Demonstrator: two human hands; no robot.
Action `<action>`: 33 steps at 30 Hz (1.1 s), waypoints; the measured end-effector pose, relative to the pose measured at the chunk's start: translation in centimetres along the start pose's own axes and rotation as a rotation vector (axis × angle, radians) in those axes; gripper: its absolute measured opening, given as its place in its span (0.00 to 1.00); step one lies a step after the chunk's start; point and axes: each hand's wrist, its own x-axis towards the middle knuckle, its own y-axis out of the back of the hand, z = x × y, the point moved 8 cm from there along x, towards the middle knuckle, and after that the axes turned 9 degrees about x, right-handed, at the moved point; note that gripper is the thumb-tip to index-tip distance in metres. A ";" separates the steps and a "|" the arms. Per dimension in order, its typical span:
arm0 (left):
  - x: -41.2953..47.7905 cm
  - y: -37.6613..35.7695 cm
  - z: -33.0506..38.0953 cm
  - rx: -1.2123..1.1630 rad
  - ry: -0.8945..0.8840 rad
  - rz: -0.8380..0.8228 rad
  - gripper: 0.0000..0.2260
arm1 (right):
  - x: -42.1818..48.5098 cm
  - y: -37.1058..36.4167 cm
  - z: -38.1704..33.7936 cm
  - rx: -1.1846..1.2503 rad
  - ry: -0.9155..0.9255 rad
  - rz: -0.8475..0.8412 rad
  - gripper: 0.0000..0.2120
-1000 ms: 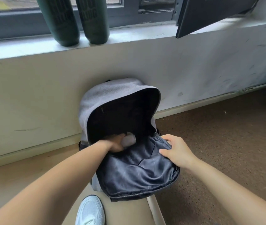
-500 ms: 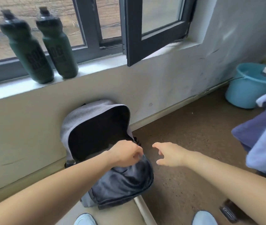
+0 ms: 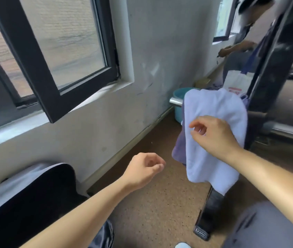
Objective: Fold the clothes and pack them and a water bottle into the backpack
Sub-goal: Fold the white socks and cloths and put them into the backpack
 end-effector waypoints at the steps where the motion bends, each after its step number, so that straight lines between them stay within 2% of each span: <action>1: 1.2 -0.5 1.3 -0.017 -0.004 0.014 0.04 | 0.0 1.5 0.7 -0.011 0.006 0.087 0.08; 4: 4.5 -1.4 4.6 -0.159 0.008 0.095 0.10 | -0.1 4.6 2.1 -0.057 -0.004 0.271 0.09; 7: 7.4 -2.8 6.4 -0.473 0.110 0.116 0.18 | 0.3 5.3 3.5 -0.144 -0.061 0.321 0.15; 9: 9.0 -3.9 7.2 -0.597 0.154 0.088 0.20 | 0.5 5.0 3.7 -0.177 -0.075 0.330 0.17; 10: 9.4 -4.1 7.6 -0.608 0.166 0.095 0.17 | 0.7 4.8 3.7 -0.189 -0.072 0.335 0.17; 12: 9.3 -3.3 7.7 -0.551 0.177 0.210 0.08 | 0.9 4.6 3.6 -0.203 -0.077 0.344 0.17; 16: 8.0 -0.8 8.1 -0.463 0.146 0.405 0.14 | 1.1 4.5 3.7 -0.232 -0.087 0.358 0.17; 20: 7.2 2.8 9.9 -0.432 0.083 0.553 0.12 | 1.1 4.9 3.5 -0.195 -0.060 0.430 0.17; 22: 7.7 4.3 10.5 -0.504 0.113 0.597 0.11 | 1.0 5.4 3.3 -0.208 -0.043 0.484 0.20; 24: 8.5 6.0 10.4 -0.554 0.195 0.631 0.11 | 1.2 5.4 3.4 -0.235 -0.062 0.448 0.26; 28: 10.1 9.4 8.4 -0.662 0.336 0.690 0.11 | 1.5 3.7 4.0 -0.397 -0.094 0.210 0.42; 30: 10.1 10.6 7.4 -0.717 0.390 0.709 0.13 | 1.5 3.5 4.1 -0.463 -0.084 0.205 0.42; 33: 9.3 11.9 6.3 -0.823 0.421 0.724 0.14 | 1.8 3.6 4.1 -0.512 -0.085 0.238 0.33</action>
